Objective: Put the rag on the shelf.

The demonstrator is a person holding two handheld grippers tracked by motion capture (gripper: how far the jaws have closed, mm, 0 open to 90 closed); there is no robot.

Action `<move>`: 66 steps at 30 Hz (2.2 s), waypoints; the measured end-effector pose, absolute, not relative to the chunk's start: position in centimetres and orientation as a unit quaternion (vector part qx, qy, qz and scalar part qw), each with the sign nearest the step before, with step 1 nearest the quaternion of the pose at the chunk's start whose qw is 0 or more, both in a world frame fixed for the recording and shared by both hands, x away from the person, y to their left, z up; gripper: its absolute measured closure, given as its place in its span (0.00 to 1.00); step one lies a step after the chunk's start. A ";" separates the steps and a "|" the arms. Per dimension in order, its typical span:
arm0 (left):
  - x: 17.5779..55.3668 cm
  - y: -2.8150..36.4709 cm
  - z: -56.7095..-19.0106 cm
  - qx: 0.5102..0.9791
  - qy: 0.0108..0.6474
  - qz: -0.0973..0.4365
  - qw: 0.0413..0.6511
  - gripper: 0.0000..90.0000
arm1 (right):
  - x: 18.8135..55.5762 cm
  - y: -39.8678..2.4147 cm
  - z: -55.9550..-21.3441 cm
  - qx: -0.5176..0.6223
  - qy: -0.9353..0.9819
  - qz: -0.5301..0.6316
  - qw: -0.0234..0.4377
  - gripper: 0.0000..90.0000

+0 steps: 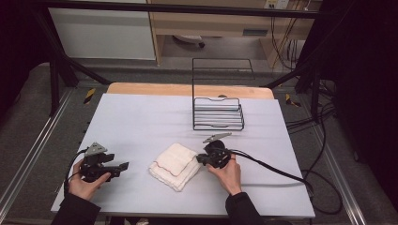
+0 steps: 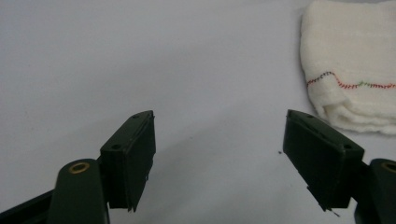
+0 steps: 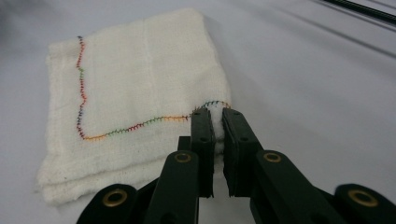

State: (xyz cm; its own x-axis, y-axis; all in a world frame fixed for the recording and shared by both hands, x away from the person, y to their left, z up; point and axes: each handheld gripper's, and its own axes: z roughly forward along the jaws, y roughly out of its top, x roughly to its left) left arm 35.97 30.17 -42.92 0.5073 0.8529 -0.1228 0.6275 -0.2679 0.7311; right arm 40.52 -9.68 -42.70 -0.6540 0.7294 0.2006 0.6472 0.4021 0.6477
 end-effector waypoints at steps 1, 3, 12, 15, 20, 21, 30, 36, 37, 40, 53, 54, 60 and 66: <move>36.0 30.0 -43.0 0.781 0.474 0.148 0.379 0.27 | 40.7 -10.1 -42.8 0.413 0.835 0.358 0.058 0.93; 36.0 29.8 -43.0 0.784 0.471 0.147 0.377 0.25 | 41.3 -10.9 -43.1 0.416 0.833 0.359 0.067 0.93; 36.3 28.4 -42.9 0.792 0.459 0.133 0.380 0.16 | 42.1 -10.5 -44.3 0.404 0.830 0.367 0.114 0.92; 36.6 27.7 -42.7 0.795 0.452 0.119 0.388 0.12 | 41.9 -10.7 -44.3 0.399 0.827 0.376 0.124 0.86; 37.4 26.0 -41.8 0.790 0.461 0.107 0.389 0.10 | 41.3 -12.2 -43.3 0.395 0.814 0.401 0.141 0.65; 37.6 25.7 -41.6 0.790 0.459 0.111 0.390 0.10 | 41.1 -12.6 -43.1 0.395 0.813 0.403 0.145 0.59; 40.3 20.4 -40.3 0.812 0.421 0.126 0.383 0.16 | 39.7 -16.0 -43.3 0.419 0.798 0.409 0.143 0.17; 42.7 17.0 -40.5 0.822 0.412 0.135 0.370 0.24 | 39.3 -16.8 -43.8 0.433 0.790 0.410 0.139 0.09; 43.1 16.6 -40.7 0.821 0.414 0.132 0.370 0.25 | 39.3 -16.9 -43.9 0.433 0.791 0.409 0.138 0.09; 44.1 15.8 -41.4 0.820 0.422 0.133 0.363 0.31 | 39.2 -16.9 -44.0 0.432 0.791 0.411 0.133 0.07; 46.3 14.2 -44.1 0.817 0.438 0.105 0.361 0.62 | 39.2 -16.8 -43.9 0.432 0.787 0.421 0.124 0.07; 46.4 14.1 -44.1 0.816 0.437 0.103 0.363 0.63 | 39.3 -16.8 -43.9 0.432 0.787 0.422 0.124 0.07; 46.4 13.5 -44.1 0.825 0.424 0.103 0.360 0.75 | 39.4 -16.7 -43.9 0.433 0.782 0.430 0.121 0.08; 46.0 12.8 -44.1 0.832 0.416 0.114 0.348 0.84 | 40.0 -15.7 -43.9 0.436 0.781 0.433 0.113 0.14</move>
